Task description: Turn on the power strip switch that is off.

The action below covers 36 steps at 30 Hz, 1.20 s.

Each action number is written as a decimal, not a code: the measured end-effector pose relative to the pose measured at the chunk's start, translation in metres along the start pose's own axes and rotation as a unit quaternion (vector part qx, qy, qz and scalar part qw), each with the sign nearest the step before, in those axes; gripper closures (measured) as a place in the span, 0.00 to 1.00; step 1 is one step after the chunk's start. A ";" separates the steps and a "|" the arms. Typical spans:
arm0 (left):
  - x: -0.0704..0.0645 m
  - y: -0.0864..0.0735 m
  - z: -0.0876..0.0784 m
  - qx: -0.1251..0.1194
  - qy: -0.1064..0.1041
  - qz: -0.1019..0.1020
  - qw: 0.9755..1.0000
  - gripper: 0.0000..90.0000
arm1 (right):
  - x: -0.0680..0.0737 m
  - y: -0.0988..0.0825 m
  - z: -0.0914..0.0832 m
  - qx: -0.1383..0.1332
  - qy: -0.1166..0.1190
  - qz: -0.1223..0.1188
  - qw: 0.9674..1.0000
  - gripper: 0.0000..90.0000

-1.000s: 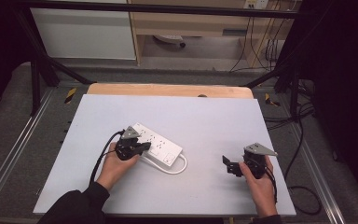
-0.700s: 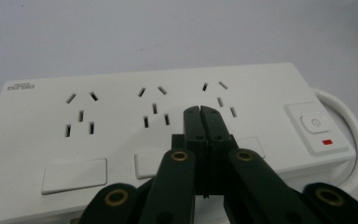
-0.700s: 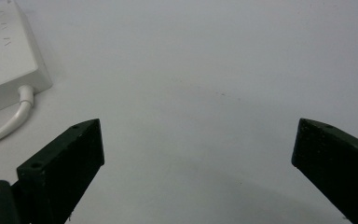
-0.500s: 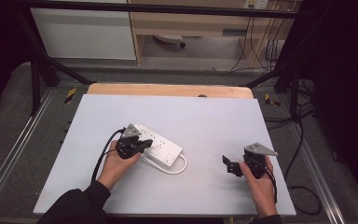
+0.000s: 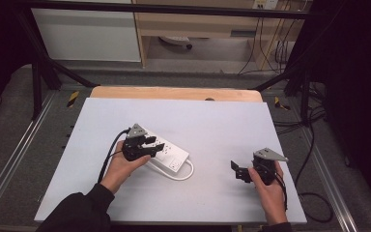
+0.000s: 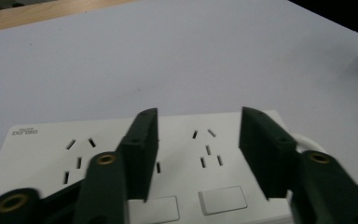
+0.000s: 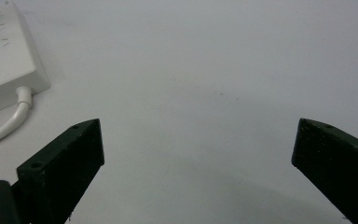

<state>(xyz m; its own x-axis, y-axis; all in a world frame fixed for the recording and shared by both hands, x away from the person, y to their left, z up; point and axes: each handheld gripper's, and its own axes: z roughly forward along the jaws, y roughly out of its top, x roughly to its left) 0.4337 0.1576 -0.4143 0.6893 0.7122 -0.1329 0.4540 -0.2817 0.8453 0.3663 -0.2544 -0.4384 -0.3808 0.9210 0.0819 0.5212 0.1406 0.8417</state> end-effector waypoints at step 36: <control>0.024 0.015 -0.045 -0.056 0.020 -0.041 0.997 0.08 | 0.000 0.001 -0.001 -0.005 0.003 -0.002 1.000 0.03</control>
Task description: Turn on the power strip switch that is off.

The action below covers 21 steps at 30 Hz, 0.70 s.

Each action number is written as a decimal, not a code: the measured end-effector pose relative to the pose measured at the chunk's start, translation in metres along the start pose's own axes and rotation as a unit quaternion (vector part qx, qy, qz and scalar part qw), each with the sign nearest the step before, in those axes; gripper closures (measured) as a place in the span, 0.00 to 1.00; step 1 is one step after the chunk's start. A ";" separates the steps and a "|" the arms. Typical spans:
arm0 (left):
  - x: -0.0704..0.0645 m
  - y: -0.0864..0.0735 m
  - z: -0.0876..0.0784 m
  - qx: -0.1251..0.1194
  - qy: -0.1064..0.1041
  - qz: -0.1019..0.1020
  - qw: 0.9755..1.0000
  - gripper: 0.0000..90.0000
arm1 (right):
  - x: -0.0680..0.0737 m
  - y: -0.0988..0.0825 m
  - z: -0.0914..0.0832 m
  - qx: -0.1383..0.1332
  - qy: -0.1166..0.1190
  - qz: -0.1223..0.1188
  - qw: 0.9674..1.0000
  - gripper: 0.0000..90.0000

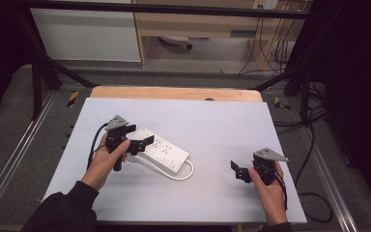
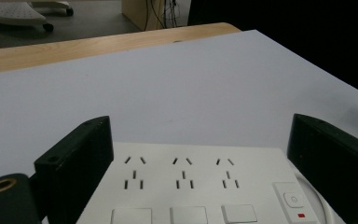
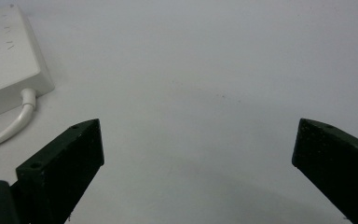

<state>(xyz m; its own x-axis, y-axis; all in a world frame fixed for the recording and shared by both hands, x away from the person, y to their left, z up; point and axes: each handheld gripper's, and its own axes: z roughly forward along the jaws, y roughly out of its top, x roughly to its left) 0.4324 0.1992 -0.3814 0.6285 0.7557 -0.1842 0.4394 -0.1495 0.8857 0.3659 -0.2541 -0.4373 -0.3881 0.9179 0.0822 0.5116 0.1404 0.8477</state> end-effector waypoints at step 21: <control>0.011 0.009 -0.028 -0.017 0.008 0.002 1.000 0.07 | -0.001 0.000 0.000 0.002 -0.003 0.002 1.000 0.03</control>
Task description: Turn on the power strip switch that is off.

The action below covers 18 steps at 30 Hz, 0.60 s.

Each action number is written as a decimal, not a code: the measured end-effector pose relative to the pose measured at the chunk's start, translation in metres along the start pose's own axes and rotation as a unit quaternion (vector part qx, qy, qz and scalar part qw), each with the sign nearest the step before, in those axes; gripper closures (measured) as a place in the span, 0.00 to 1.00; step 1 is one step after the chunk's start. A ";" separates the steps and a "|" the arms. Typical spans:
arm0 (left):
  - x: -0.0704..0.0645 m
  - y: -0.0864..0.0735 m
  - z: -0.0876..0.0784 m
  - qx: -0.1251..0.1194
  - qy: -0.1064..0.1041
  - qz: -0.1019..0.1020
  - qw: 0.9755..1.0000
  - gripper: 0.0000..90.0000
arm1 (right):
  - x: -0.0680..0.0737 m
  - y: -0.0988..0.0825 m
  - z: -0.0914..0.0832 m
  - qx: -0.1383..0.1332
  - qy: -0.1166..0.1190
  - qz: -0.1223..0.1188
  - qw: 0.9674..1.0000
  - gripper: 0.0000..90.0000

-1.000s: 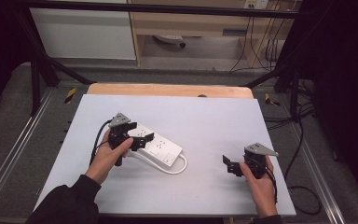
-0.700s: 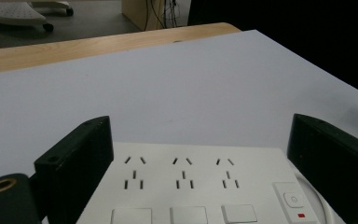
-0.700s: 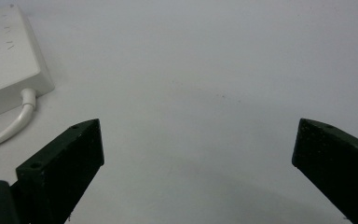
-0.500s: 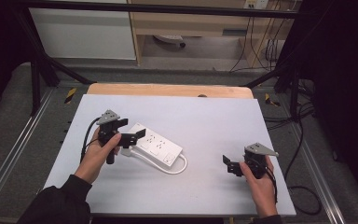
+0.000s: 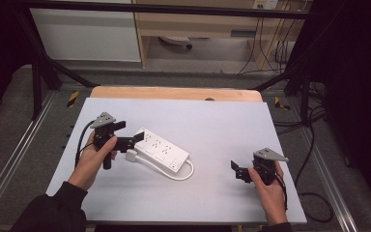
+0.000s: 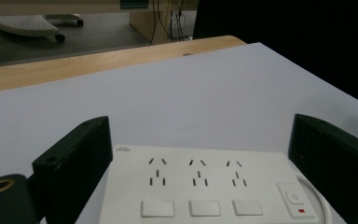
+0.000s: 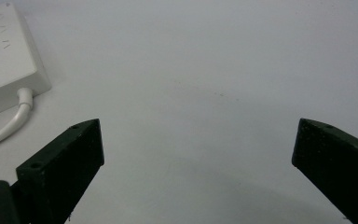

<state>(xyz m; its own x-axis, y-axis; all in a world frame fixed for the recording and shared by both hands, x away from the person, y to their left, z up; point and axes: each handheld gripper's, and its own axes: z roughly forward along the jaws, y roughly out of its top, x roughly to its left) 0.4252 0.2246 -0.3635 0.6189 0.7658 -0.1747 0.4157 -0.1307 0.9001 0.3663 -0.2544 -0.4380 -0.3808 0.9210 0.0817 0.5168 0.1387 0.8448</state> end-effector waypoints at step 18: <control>0.007 -0.007 -0.045 0.011 0.011 0.011 1.000 0.07 | 0.001 0.000 0.001 0.002 0.000 0.001 1.000 0.03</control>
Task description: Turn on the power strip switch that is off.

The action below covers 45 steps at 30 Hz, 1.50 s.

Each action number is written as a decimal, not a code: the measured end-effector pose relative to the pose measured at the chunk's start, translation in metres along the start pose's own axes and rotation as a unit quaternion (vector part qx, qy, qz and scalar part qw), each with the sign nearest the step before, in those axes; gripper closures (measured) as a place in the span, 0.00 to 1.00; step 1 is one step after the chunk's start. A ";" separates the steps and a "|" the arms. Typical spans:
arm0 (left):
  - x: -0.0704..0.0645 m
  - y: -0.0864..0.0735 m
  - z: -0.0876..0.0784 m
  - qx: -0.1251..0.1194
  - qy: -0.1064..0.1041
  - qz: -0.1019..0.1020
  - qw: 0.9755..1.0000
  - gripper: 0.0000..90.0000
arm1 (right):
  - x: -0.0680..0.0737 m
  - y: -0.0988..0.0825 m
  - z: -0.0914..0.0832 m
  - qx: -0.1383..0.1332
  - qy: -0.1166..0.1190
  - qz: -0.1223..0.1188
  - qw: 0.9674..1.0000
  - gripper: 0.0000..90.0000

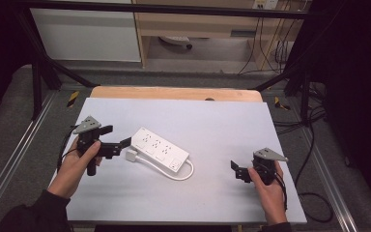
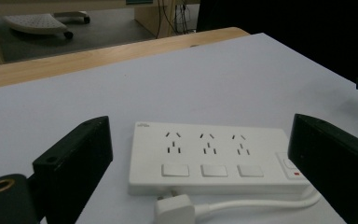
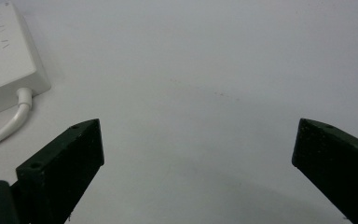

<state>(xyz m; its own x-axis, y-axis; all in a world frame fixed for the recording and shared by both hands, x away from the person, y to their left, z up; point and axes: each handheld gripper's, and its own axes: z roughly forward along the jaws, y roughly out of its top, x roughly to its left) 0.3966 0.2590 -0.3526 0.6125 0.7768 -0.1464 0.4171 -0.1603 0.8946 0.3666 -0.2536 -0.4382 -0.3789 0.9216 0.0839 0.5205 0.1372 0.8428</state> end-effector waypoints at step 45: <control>0.014 -0.107 -0.060 0.052 0.038 0.002 0.998 0.09 | 0.001 -0.001 0.003 0.007 -0.003 -0.002 1.000 0.03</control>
<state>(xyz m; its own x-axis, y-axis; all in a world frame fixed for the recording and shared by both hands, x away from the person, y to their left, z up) 0.3201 0.3235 -0.4250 0.5632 0.8194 -0.1067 0.4839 -0.2224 0.8464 0.3680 -0.2515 -0.4408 -0.3766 0.9232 0.0767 0.5300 0.1469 0.8352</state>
